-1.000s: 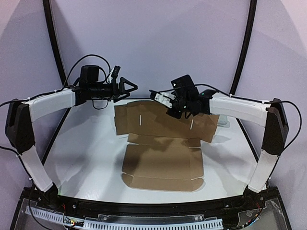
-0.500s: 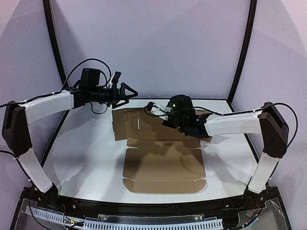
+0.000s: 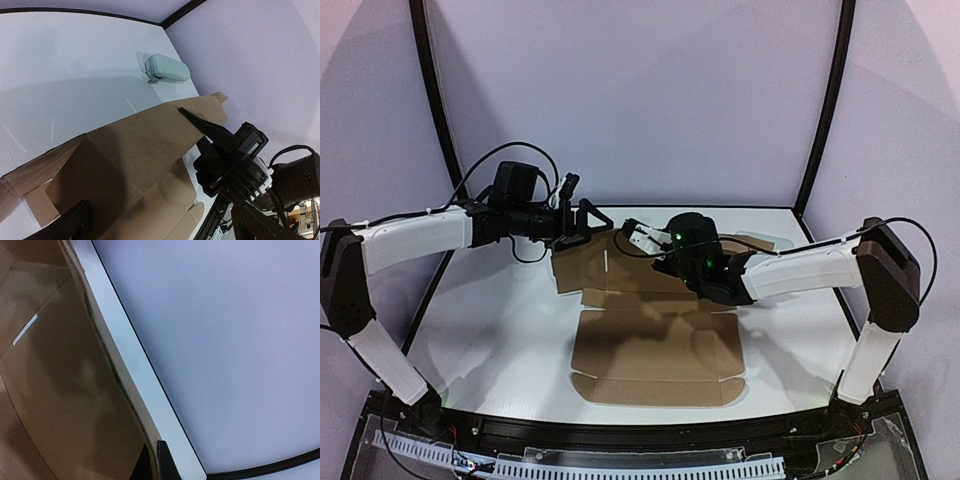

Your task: Fold the paper box

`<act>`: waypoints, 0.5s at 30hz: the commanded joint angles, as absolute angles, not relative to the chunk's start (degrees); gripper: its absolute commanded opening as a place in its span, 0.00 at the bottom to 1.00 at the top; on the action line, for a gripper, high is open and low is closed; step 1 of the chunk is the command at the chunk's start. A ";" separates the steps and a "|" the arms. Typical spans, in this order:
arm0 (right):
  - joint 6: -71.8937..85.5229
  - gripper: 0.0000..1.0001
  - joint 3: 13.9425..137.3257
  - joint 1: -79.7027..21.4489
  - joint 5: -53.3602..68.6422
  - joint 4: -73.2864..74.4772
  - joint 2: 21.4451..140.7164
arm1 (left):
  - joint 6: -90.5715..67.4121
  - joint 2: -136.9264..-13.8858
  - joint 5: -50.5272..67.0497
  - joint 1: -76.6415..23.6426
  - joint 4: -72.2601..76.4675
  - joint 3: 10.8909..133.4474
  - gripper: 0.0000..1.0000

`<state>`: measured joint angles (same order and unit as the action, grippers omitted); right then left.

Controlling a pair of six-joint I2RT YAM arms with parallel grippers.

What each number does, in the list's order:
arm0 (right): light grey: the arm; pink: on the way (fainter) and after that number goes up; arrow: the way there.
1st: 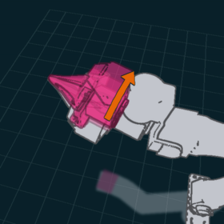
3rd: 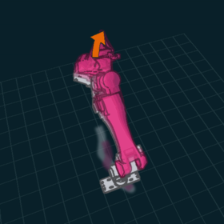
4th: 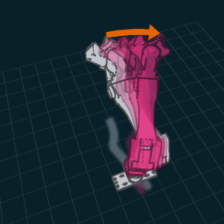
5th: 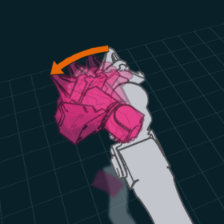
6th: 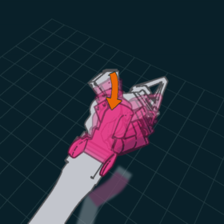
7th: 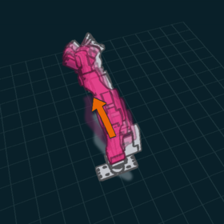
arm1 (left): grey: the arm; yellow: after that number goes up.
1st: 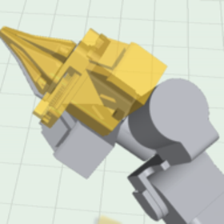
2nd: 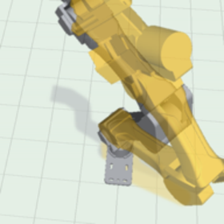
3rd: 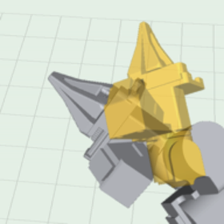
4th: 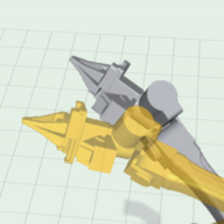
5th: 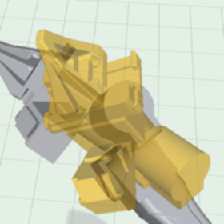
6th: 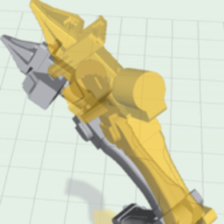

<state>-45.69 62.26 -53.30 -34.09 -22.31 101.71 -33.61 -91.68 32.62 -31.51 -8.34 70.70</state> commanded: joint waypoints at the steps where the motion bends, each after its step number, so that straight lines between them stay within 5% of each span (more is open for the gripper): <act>1: -40.55 0.00 59.31 -54.86 -31.19 -17.90 101.53 | -35.72 -91.69 34.13 -32.69 -3.36 69.53 0.99; 15: -37.09 0.00 59.13 -55.81 -29.14 -14.28 99.39 | -43.57 -97.00 38.08 -34.12 11.46 68.22 0.99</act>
